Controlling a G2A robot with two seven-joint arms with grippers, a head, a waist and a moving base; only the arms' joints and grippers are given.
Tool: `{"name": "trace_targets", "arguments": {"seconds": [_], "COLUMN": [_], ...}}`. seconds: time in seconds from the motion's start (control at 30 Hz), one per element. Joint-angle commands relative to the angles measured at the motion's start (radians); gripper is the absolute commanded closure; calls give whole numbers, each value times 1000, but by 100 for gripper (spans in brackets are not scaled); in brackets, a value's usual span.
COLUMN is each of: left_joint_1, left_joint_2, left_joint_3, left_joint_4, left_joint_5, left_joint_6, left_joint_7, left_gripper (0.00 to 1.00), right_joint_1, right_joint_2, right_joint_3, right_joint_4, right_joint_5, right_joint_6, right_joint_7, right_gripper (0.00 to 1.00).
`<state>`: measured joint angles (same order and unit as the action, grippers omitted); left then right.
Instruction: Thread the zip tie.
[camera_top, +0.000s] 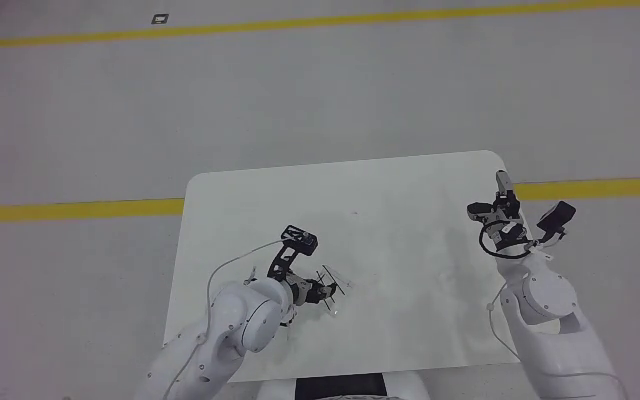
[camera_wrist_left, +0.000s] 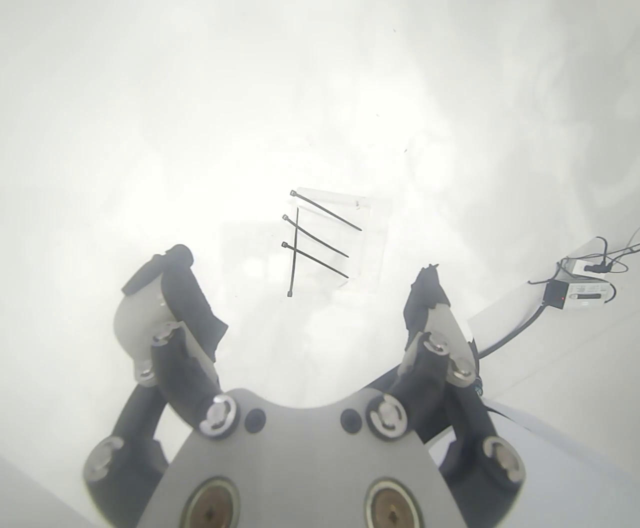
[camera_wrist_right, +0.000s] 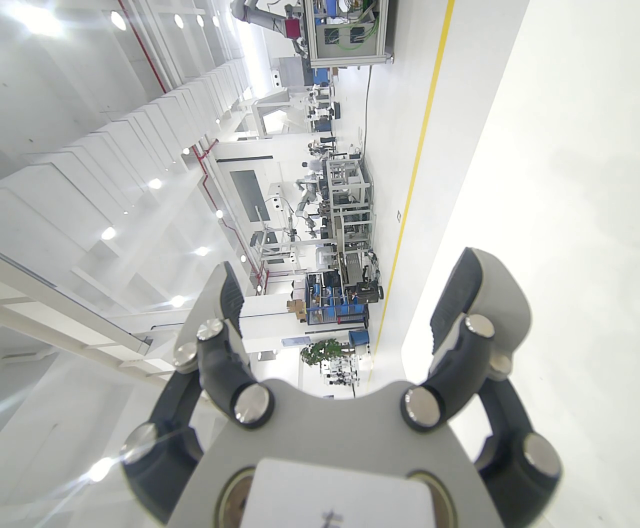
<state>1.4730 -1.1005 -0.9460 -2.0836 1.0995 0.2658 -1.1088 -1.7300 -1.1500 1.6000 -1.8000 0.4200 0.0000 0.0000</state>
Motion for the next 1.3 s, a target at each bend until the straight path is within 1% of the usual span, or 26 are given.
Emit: {"name": "trace_targets", "arguments": {"seconds": [0.0,0.37,0.43,0.5,0.53,0.57,0.63,0.7,0.77,0.8,0.83,0.87,0.9,1.17,1.2,1.27], "left_joint_1": [0,0,5,9,6,5,7,18,32,45,58,67,69,69,71,79], "left_joint_2": [0,0,-1,-4,-6,-11,-21,-42,-68,-88,-106,-122,-131,-131,-132,-133], "left_joint_3": [0,0,5,18,32,44,47,30,7,-7,-24,-35,-35,-35,-32,-16], "left_joint_4": [0,0,5,7,4,7,18,30,40,41,43,42,37,37,35,43], "left_joint_5": [0,0,-4,19,35,44,69,89,105,108,99,110,134,134,123,98], "left_joint_6": [0,0,3,51,64,74,74,74,74,74,74,74,74,74,70,49], "left_joint_7": [0,0,22,16,9,1,-9,-23,-40,-50,-55,-59,-61,-61,-55,-18], "left_gripper": [0,0,0,0,0,0,0,0,0,0,0,0,0,0,0,0], "right_joint_1": [0,0,0,0,0,0,0,0,0,0,0,0,0,0,0,0], "right_joint_2": [0,0,0,0,0,0,0,0,0,0,0,0,0,0,0,0], "right_joint_3": [0,0,0,0,0,0,0,0,0,0,0,0,0,0,0,0], "right_joint_4": [0,0,0,0,0,0,0,0,0,0,0,0,0,0,0,0], "right_joint_5": [0,0,0,0,0,0,0,0,0,0,0,0,0,0,0,0], "right_joint_6": [0,0,0,0,0,0,0,0,0,0,0,0,0,0,0,0], "right_joint_7": [0,0,0,0,0,0,0,0,0,0,0,0,0,0,0,0], "right_gripper": [0,0,0,0,0,0,0,0,0,0,0,0,0,0,0,0]}}
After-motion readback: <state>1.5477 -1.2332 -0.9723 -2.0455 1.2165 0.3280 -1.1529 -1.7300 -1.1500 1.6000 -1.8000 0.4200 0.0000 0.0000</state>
